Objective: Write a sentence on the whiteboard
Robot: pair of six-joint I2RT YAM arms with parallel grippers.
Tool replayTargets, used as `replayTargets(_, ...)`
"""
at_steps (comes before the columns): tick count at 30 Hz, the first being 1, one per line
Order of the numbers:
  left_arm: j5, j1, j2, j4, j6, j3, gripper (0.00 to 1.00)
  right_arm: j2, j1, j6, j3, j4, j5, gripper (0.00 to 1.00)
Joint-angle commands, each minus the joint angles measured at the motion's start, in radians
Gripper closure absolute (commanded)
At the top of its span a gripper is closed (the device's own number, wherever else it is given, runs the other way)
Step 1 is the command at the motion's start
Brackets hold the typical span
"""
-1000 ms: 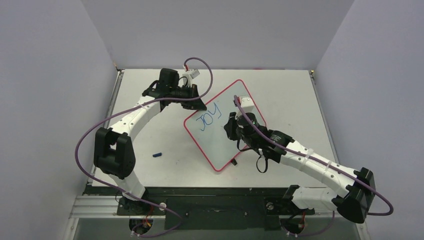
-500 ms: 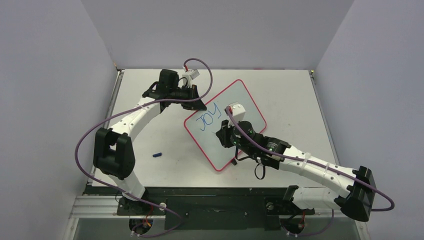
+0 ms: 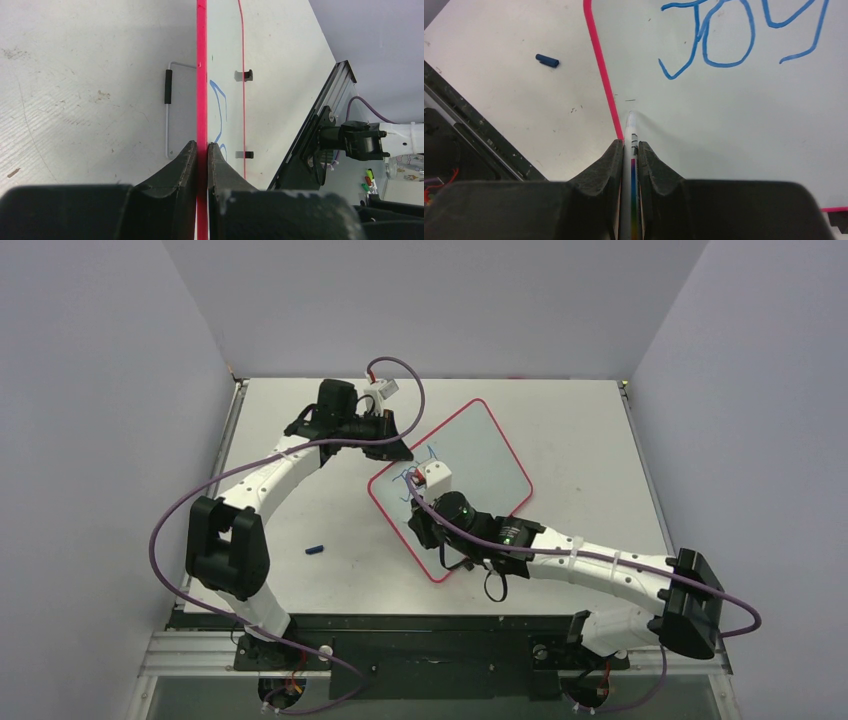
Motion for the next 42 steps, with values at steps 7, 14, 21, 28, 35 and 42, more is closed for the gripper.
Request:
replayTargets(7,-0.008,-0.007,-0.052,0.049,0.051,-0.003,1.0,0.029,0.052,-0.011,0.028,0.063,0.027,1.0)
replayTargets(14,-0.007,-0.007,-0.055,0.048,0.053,-0.005,1.0,0.061,0.056,0.002,0.028,0.066,0.074,1.0)
replayTargets(21,-0.005,-0.007,-0.054,0.048,0.052,-0.005,1.0,0.07,0.052,0.012,0.029,0.061,0.13,1.0)
replayTargets(28,-0.002,-0.008,-0.056,0.049,0.051,-0.006,1.0,0.091,0.029,0.038,0.045,0.039,0.178,1.0)
replayTargets(35,-0.003,-0.008,-0.054,0.048,0.051,-0.005,1.0,0.097,0.026,0.03,0.049,0.024,0.154,1.0)
replayTargets(42,-0.004,-0.008,-0.055,0.047,0.053,-0.005,1.0,0.083,0.048,0.039,0.002,0.02,0.12,1.0)
